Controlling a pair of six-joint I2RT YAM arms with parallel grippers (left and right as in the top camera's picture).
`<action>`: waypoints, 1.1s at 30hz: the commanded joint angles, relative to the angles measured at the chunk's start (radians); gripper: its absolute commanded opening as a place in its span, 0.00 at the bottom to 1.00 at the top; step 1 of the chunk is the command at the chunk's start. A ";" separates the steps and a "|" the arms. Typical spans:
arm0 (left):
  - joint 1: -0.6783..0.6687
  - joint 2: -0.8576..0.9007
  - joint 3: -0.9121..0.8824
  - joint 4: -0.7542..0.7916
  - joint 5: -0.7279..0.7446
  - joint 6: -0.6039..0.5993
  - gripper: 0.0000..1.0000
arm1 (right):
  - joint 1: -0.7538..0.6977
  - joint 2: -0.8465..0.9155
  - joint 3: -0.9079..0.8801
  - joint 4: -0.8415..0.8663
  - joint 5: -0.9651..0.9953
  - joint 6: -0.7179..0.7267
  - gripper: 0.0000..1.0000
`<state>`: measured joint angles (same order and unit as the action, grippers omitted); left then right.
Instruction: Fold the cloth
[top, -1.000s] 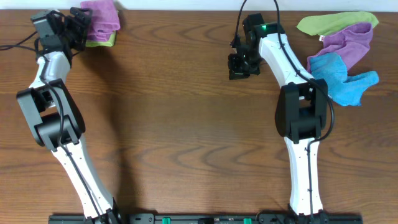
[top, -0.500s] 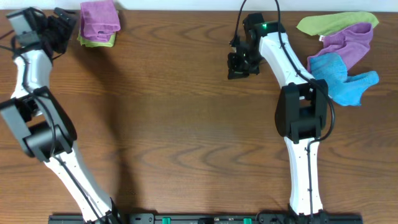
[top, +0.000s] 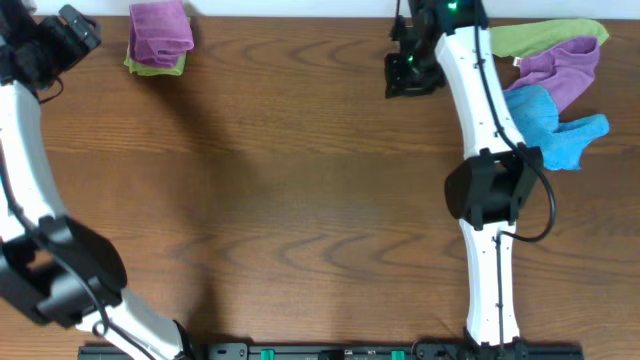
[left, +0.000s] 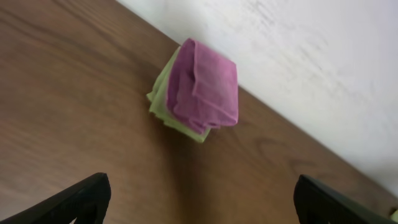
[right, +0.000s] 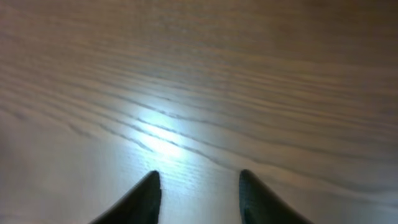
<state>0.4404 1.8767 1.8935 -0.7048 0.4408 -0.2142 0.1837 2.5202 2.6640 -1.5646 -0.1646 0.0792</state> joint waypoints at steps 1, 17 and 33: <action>-0.002 -0.063 0.017 -0.081 -0.056 0.130 0.95 | -0.019 0.004 0.095 -0.050 0.042 -0.044 0.63; -0.064 -0.422 -0.037 -0.371 -0.101 0.245 0.95 | -0.027 -0.271 0.200 -0.134 0.116 -0.129 0.99; -0.384 -0.850 -0.336 -0.356 -0.130 0.245 0.95 | -0.101 -1.254 -0.484 0.027 0.114 -0.157 0.99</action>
<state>0.0681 1.0981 1.5627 -1.0443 0.3321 0.0235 0.0837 1.3800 2.2654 -1.5494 -0.0528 -0.0463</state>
